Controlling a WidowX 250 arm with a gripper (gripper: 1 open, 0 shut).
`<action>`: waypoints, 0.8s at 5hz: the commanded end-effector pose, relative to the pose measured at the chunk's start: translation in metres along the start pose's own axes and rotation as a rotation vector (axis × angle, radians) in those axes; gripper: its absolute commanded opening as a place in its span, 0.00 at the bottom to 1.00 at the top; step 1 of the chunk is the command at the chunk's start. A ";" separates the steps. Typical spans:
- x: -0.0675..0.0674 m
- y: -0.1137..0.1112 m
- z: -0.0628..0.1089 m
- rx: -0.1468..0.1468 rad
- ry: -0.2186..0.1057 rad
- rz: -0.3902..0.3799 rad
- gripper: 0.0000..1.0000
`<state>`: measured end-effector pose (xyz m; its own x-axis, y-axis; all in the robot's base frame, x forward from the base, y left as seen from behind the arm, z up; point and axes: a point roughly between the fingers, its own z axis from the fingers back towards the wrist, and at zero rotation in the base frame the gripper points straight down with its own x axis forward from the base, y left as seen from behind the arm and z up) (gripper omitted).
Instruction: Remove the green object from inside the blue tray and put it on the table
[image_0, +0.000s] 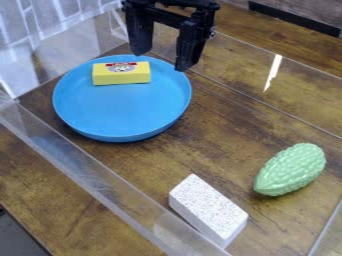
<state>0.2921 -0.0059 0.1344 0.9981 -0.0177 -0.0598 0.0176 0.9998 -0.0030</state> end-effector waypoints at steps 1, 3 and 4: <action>0.002 -0.007 -0.015 -0.004 0.016 0.012 1.00; 0.002 -0.063 -0.037 -0.027 0.002 -0.113 1.00; 0.007 -0.093 -0.043 -0.031 -0.024 -0.139 1.00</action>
<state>0.2859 -0.0947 0.0754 0.9844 -0.1473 -0.0959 0.1446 0.9889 -0.0345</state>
